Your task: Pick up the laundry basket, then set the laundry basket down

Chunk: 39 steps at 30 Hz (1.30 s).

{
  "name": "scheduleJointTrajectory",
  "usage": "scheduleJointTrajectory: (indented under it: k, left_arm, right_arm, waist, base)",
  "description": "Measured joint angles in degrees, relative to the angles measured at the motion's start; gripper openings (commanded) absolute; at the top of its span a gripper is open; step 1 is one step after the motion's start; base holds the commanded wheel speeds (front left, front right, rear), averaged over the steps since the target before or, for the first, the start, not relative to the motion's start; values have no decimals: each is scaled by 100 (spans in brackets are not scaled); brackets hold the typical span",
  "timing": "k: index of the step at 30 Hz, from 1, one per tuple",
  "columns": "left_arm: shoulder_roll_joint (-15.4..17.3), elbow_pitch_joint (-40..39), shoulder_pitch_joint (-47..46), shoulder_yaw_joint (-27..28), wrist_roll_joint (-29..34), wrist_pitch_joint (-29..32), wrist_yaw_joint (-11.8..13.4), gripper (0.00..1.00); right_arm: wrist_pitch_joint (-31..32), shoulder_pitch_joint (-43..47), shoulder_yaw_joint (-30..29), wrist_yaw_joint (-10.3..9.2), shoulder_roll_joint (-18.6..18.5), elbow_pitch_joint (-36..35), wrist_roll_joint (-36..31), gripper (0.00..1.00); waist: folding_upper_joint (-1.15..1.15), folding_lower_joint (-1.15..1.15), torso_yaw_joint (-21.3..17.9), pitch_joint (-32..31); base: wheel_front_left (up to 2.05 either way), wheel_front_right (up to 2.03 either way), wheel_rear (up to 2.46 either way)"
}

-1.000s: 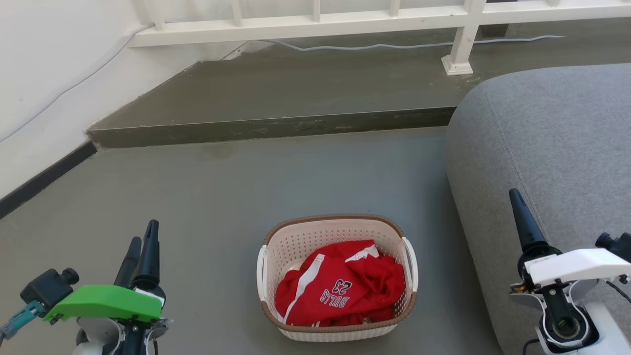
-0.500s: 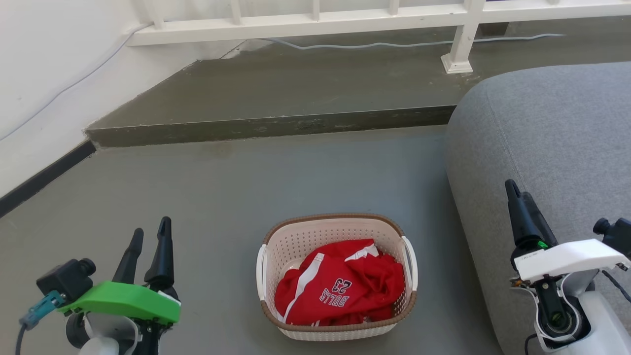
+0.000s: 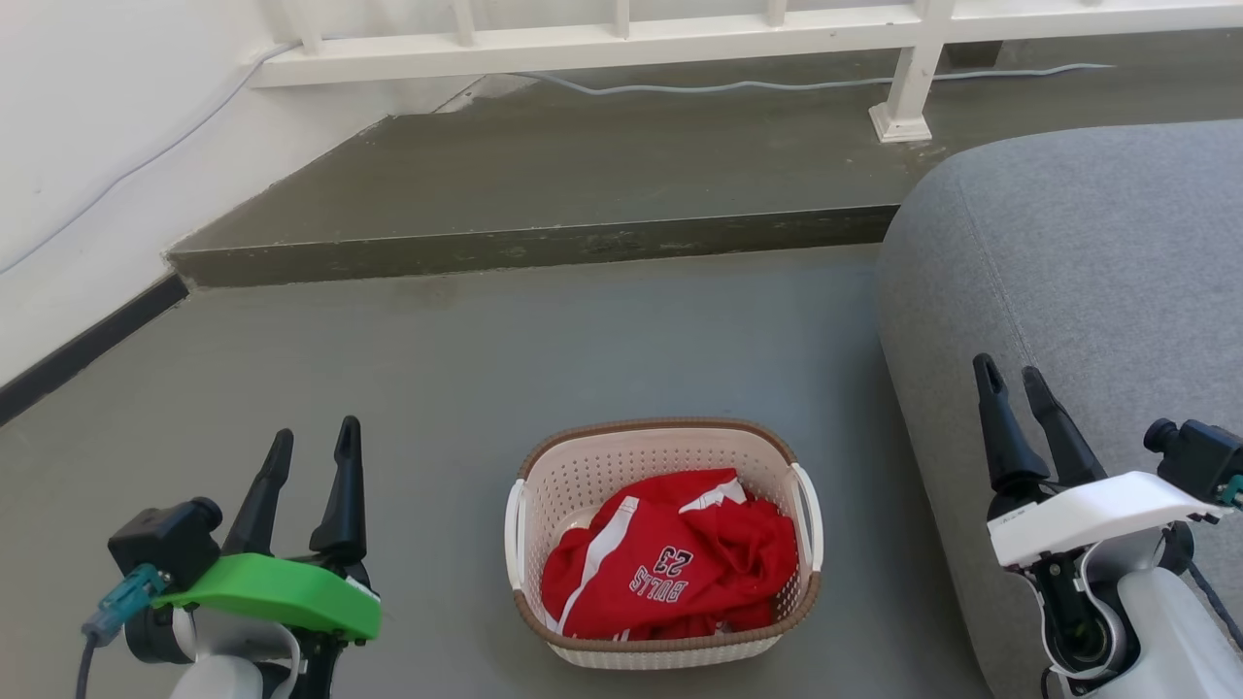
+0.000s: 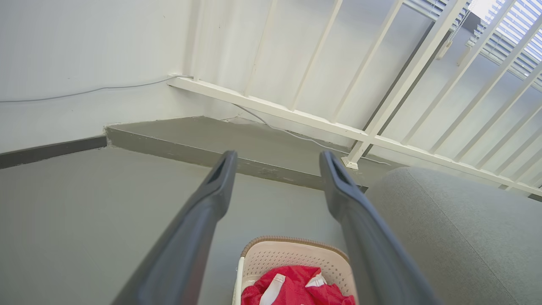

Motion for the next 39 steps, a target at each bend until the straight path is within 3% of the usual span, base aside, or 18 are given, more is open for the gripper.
scheduleJointTrajectory:
  k: [22,39]
  left_arm:
    - [-102,-177,-25,-93,1669,-431,-3,100]
    - [-126,-157,-79,-22,1711,-432,-20,100]
  right_arm:
    - [-425,-97,153,0,56,-58,-1671,100]
    - [-432,-96,116,11,169,43,-1781,100]
  waist:
    - [0,0,2,65]
    - [0,0,-4,77]
  base:
    - [0,0,0]
    - [0,0,0]
